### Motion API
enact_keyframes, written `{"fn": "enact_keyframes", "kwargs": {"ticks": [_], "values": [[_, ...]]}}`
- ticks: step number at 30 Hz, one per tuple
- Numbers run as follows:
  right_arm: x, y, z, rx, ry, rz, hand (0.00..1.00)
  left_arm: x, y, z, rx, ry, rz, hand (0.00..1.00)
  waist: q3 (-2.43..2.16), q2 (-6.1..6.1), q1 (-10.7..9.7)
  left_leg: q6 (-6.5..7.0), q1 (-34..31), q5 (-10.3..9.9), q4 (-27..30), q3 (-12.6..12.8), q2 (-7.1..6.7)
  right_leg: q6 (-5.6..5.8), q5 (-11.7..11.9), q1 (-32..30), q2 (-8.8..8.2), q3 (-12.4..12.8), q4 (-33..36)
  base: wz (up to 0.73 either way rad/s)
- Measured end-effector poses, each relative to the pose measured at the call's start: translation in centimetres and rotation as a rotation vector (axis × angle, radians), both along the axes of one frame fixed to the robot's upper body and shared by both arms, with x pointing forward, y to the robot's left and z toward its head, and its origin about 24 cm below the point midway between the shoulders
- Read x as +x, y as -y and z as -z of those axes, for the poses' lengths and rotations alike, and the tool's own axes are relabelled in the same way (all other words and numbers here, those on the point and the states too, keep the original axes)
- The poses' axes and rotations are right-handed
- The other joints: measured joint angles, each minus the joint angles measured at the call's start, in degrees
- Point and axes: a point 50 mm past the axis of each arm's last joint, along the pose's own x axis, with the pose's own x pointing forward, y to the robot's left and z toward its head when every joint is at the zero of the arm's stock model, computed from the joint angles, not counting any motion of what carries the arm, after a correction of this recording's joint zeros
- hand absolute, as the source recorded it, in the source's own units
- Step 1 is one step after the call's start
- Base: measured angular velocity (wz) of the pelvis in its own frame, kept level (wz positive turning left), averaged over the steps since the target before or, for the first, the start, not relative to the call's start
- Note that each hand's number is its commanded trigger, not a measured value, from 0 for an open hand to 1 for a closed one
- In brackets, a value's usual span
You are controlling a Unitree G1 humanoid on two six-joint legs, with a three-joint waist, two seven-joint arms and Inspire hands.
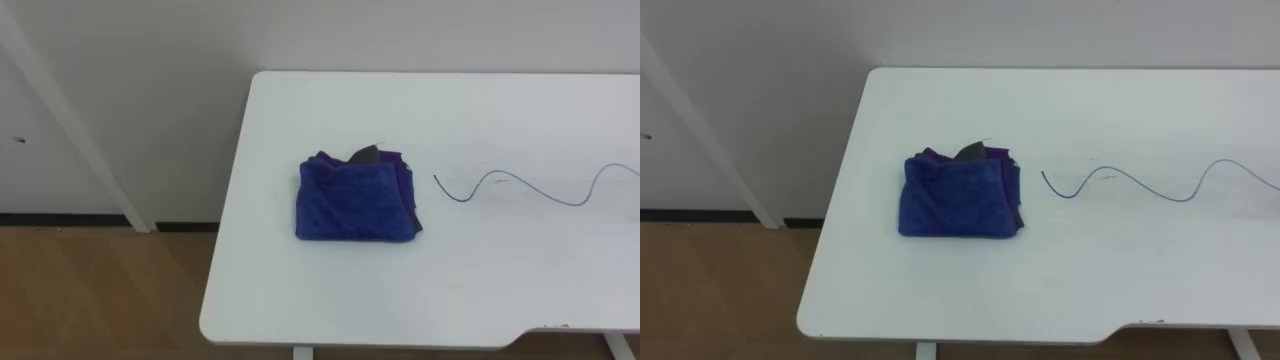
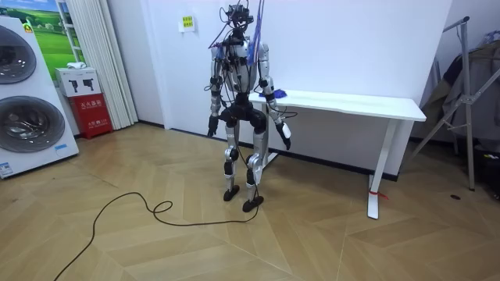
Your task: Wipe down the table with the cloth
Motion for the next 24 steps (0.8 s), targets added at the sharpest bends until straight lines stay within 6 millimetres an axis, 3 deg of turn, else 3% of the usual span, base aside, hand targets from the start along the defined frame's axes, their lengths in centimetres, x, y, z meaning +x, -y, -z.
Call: {"fn": "enact_keyframes", "kwargs": {"ticks": [18, 24], "values": [[0.3, -0.3, 0.0, 0.033, 0.051, 0.063, 0.0, 1.1, -0.3, -0.2, 0.038, 0.081, -0.022, 0.0, -0.34, -0.3, -0.03, 0.0, -0.03, 0.0, -0.12, 0.07, -0.21, 0.0, 0.0, -0.11, 0.06, 0.15, -0.03, 0.0], [-1.5, 0.4, -0.1, 0.004, 0.065, 0.321, 0.0, 1.1, -0.5, -0.3, 0.047, 0.106, -0.124, 0.0, -0.37, 0.24, -0.71, 0.0, 0.03, 0.0, -0.37, 0.07, -0.12, 0.0, 0.0, -0.09, 0.01, 0.31, -0.02, 0.0]]}}
